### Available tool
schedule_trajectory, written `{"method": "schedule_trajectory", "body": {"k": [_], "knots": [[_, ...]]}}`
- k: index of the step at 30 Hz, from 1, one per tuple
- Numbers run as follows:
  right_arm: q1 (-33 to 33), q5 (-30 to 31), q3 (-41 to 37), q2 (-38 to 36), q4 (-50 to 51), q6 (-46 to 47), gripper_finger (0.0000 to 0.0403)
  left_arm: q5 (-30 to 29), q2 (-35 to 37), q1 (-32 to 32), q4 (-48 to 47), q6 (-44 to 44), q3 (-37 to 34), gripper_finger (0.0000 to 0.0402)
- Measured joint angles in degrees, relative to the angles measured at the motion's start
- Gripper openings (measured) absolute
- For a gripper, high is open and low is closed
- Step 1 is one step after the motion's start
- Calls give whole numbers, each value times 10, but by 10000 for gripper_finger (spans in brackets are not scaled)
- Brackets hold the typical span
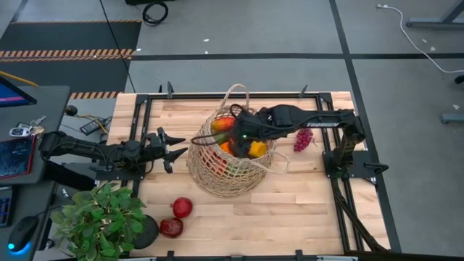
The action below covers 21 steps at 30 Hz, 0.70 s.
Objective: Build produce basket
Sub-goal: Put the pomegranate into the basket
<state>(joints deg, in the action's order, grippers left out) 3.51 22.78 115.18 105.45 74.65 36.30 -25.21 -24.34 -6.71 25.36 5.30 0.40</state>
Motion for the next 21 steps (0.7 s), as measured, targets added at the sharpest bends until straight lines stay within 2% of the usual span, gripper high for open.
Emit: {"method": "schedule_trajectory", "body": {"k": [10, 21], "knots": [[59, 85, 89, 0, 157, 41, 341, 0, 0, 0, 0, 0, 0, 194], [108, 98, 91, -59, 154, 56, 326, 0, 0, 0, 0, 0, 0, 193]]}}
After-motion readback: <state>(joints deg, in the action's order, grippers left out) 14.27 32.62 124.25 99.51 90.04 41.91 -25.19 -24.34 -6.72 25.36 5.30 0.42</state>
